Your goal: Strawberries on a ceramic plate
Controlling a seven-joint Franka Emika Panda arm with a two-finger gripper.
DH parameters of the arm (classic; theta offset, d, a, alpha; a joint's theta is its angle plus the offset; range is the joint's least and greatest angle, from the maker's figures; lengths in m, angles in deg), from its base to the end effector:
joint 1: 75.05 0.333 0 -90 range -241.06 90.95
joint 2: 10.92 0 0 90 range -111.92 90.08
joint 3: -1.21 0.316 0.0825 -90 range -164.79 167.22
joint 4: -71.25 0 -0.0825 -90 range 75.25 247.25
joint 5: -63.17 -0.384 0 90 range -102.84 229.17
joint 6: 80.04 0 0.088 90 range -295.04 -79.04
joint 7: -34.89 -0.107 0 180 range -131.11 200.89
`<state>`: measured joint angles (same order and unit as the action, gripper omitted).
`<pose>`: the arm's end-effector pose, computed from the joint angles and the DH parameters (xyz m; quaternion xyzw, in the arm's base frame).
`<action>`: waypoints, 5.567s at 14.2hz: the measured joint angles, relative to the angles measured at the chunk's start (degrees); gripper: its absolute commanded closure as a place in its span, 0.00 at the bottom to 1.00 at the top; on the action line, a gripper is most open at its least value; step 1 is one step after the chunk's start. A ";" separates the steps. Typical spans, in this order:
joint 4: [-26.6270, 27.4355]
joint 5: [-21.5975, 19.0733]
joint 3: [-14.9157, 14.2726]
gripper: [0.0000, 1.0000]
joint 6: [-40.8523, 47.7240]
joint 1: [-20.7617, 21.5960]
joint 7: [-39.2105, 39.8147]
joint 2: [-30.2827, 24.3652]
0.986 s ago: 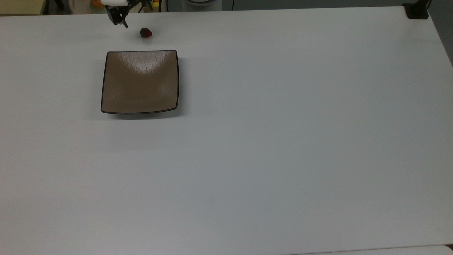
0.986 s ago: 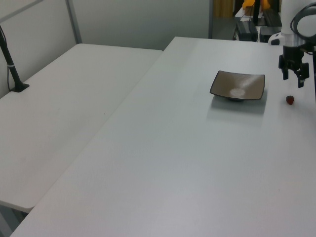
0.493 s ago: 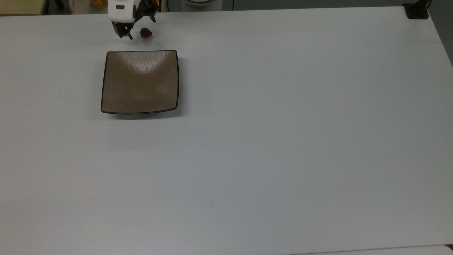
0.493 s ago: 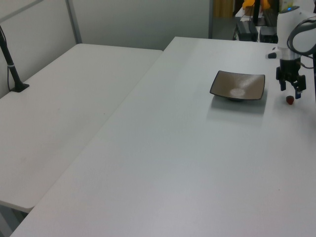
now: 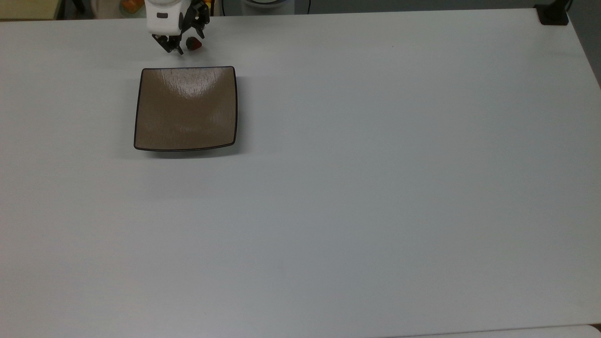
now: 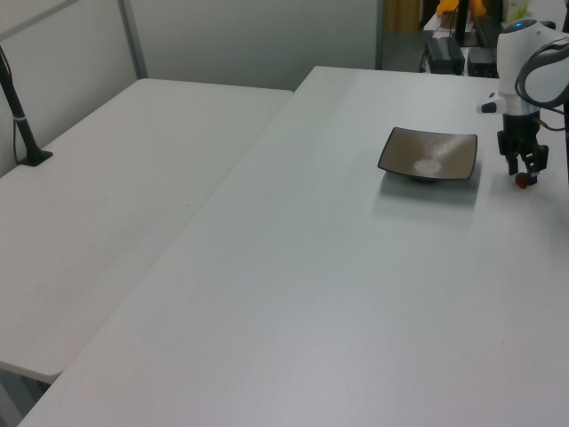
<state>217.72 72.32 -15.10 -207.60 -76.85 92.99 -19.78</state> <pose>0.3992 -0.1331 0.3067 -0.9140 -0.3940 0.0931 0.0257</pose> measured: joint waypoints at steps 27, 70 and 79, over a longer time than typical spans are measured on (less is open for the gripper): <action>-39.22 -5.28 2.63 0.91 41.82 3.61 -2.95 -1.49; -48.18 -8.30 7.08 0.00 24.21 4.14 -26.57 15.44; -49.20 -9.37 12.32 0.00 32.56 9.55 -42.68 4.64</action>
<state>168.51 62.96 -2.78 -175.05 -67.31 50.31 -15.14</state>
